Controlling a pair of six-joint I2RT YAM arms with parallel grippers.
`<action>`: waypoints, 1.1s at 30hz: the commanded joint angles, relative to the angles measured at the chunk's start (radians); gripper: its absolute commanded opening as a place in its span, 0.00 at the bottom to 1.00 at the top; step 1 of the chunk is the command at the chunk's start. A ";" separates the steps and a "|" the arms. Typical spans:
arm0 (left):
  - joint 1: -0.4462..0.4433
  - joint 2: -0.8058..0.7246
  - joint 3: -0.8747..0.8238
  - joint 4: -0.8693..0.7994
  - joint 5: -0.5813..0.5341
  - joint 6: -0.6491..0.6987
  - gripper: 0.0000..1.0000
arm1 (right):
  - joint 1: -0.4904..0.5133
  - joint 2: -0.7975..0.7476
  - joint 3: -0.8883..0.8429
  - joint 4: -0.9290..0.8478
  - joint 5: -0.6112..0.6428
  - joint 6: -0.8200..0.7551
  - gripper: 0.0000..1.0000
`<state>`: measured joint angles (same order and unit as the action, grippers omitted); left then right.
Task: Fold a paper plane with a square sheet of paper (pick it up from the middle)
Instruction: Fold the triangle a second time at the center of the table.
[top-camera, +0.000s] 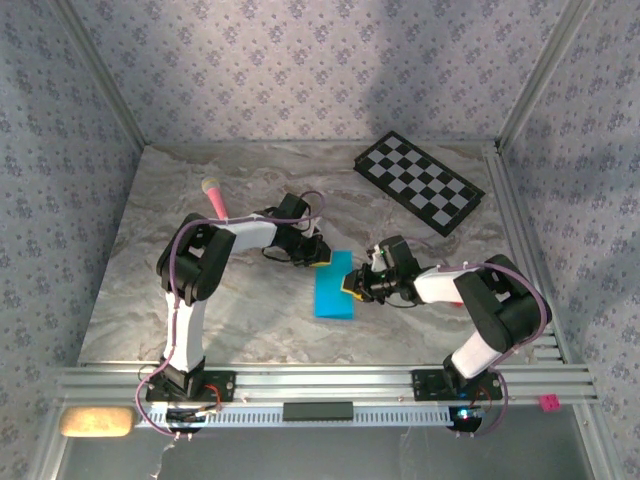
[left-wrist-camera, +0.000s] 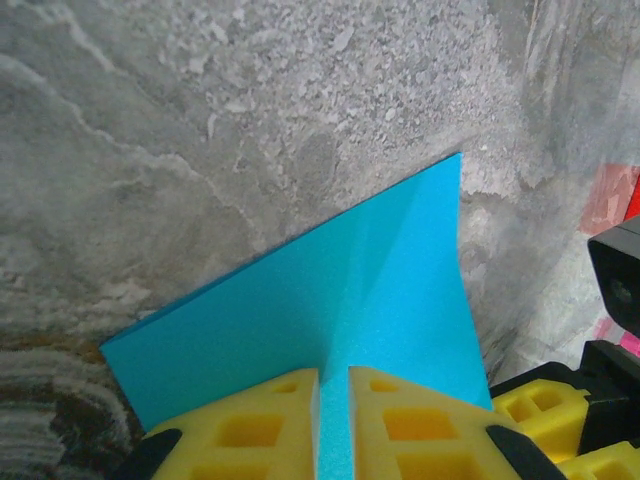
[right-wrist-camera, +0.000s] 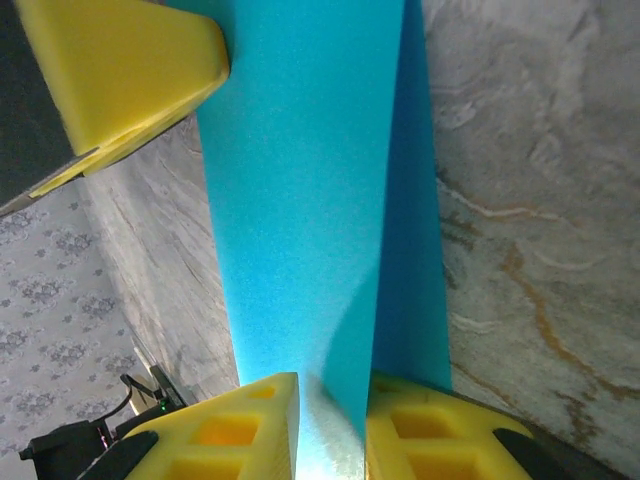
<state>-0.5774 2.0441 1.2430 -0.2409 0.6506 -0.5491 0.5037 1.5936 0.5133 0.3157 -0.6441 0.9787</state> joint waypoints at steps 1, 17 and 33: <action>0.006 0.002 0.016 -0.025 -0.020 0.025 0.19 | -0.013 0.009 0.007 0.007 -0.018 -0.021 0.20; -0.052 -0.357 -0.186 0.089 -0.217 0.090 0.55 | -0.011 -0.022 0.018 0.024 0.043 0.059 0.07; -0.486 -0.647 -0.455 0.068 -0.730 0.323 0.53 | 0.012 -0.052 0.034 0.012 0.070 0.140 0.07</action>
<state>-1.0065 1.3907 0.7956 -0.1474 0.0509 -0.2764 0.5076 1.5585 0.5194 0.3264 -0.5892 1.0927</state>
